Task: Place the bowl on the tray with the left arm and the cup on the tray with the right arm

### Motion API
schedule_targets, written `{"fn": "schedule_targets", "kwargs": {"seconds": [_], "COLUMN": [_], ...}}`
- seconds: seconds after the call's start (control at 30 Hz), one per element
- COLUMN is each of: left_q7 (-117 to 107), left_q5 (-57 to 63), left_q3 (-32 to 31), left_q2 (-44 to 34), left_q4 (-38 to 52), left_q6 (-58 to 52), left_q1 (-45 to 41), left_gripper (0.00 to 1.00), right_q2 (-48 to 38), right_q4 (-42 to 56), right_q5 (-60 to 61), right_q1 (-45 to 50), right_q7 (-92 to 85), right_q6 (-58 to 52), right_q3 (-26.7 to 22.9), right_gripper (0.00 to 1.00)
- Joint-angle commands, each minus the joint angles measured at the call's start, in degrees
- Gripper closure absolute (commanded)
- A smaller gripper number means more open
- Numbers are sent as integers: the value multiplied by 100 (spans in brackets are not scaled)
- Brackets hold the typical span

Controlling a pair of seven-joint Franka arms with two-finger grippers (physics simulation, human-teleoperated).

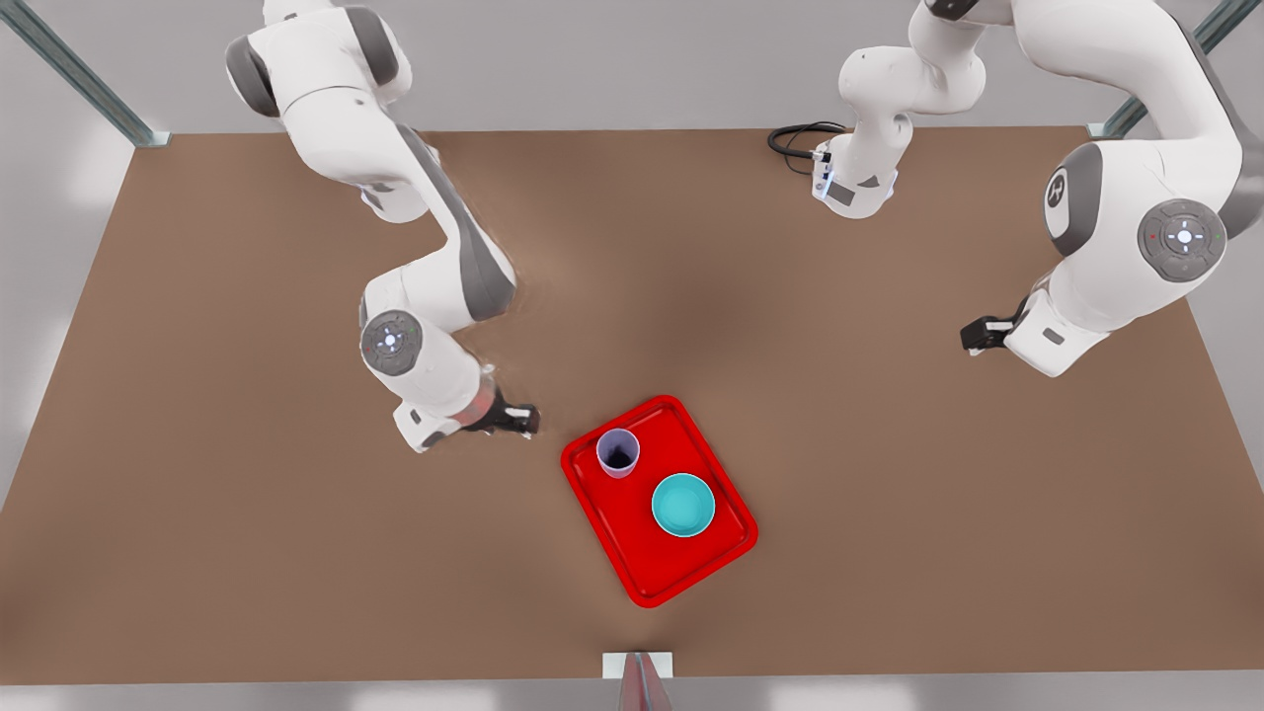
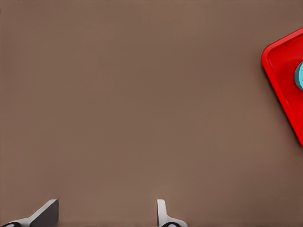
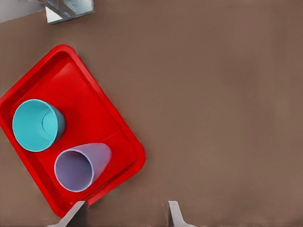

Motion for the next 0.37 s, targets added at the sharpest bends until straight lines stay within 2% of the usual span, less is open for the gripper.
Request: {"fn": "schedule_targets", "kwargs": {"seconds": [0.0,0.03,0.1,0.17,0.2,0.33], "left_q7": [-4,5,-4,-12,5,5], "left_q5": [-2,-2,-2,-2,-2,-2], "left_q3": [0,0,0,0,-9,0], "left_q2": [8,-1,17,35,35,26], "left_q4": [0,0,0,70,70,70], "left_q6": [5,5,5,5,5,-4], "left_q1": [0,0,0,0,0,0], "left_gripper": [0,0,0,0,0,0], "right_q2": [-136,-470,-831,-796,-1086,-1103], "right_q4": [-14,-23,-14,39,-479,-630], "right_q5": [-19,-89,-932,-924,-880,-871], "right_q1": [-221,-969,-1409,-1786,-1962,-2130], "right_q7": [-49,-936,-1605,-2334,-2642,-2686], "right_q6": [-230,-995,-1523,-1427,-979,-855], "right_q3": [-9,-17,-210,-281,-281,-193], "right_gripper": [0,0,0,0,0,0]}}
